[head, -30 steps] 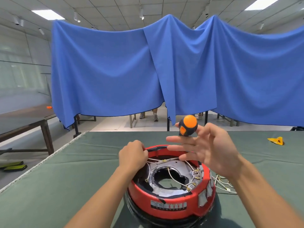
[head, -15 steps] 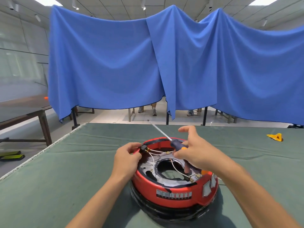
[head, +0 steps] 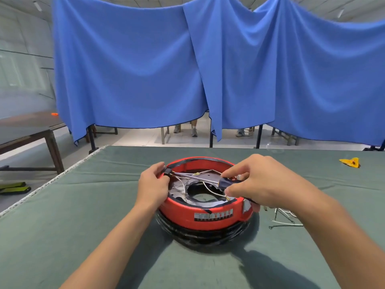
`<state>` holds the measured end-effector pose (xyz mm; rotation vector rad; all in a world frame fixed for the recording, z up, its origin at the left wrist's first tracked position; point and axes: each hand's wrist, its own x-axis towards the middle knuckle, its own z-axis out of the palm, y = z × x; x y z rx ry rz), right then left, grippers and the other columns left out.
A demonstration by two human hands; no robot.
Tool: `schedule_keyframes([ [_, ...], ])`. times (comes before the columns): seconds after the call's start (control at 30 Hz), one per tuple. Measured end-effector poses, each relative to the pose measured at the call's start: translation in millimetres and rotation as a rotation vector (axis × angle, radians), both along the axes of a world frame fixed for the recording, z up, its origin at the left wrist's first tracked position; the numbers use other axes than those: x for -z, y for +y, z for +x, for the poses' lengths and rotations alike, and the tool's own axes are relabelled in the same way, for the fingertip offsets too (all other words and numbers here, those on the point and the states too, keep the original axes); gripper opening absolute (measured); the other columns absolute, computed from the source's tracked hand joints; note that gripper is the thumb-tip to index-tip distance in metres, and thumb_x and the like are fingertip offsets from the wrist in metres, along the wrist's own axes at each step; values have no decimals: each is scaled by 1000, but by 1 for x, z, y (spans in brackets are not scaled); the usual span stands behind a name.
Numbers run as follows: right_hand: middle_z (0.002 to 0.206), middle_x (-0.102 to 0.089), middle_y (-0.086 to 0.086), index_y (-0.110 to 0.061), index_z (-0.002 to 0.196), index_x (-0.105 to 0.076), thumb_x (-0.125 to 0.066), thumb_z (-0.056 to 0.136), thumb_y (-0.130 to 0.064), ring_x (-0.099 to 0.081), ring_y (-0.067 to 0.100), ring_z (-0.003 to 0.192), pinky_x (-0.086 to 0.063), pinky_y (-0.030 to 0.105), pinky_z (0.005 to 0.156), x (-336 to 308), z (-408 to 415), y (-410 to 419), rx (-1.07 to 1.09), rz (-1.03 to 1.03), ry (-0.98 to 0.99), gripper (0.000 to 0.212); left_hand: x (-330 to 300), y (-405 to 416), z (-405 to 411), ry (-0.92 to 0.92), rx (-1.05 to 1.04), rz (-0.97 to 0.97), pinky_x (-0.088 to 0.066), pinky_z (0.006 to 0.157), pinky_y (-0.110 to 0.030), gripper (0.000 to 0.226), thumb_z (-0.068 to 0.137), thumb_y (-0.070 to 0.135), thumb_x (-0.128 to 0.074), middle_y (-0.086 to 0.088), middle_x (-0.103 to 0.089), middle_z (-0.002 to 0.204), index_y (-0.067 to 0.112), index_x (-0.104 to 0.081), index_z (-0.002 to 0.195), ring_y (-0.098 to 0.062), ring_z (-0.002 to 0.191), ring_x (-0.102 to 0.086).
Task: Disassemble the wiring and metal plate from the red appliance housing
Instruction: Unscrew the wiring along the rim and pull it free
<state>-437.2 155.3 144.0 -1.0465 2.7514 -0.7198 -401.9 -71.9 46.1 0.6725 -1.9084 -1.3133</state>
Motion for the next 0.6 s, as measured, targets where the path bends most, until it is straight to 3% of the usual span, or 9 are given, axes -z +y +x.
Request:
schedule_keyframes([
  [0.2, 56, -65, -6, -43, 102, -68, -67, 76, -35, -60, 7, 42, -43, 24, 53, 1, 1, -2, -4, -3, 9, 28, -1, 2, 3, 13, 2, 53, -46, 98, -36, 44, 83, -10, -44, -8, -63, 113, 2, -59, 122, -19, 101, -58],
  [0.33, 62, -64, -11, -44, 97, -69, -66, 76, -33, -62, 9, 43, -47, 26, 56, 2, 3, -3, 8, -8, 41, 23, 0, 7, 6, 57, -15, 104, -48, 78, -32, 40, 79, -11, -44, 8, -64, 78, 23, -65, 79, -13, 78, -58],
  [0.43, 66, -66, -11, -44, 98, -68, -64, 77, -34, -64, 10, 45, -45, 24, 53, 4, 5, -5, 16, 2, 59, 24, 1, 11, 9, 86, -36, 125, -45, 68, -27, 49, 77, -11, -44, 16, -62, 66, 33, -60, 64, -8, 66, -53],
  [0.5, 64, -65, -10, -45, 97, -69, -63, 77, -35, -64, 10, 46, -45, 24, 53, 3, 6, -5, 9, -5, 58, 23, 1, 12, 10, 103, -35, 138, -46, 68, -27, 50, 78, -11, -45, 17, -63, 65, 35, -60, 63, -8, 66, -55],
  [0.6, 66, -70, -5, -46, 96, -69, -63, 75, -36, -64, 10, 46, -49, 25, 56, 3, 6, -5, -1, -12, 51, 23, 1, 12, 10, 101, -14, 133, -45, 70, -31, 45, 79, -9, -44, 1, -65, 74, 31, -61, 68, -17, 71, -55],
])
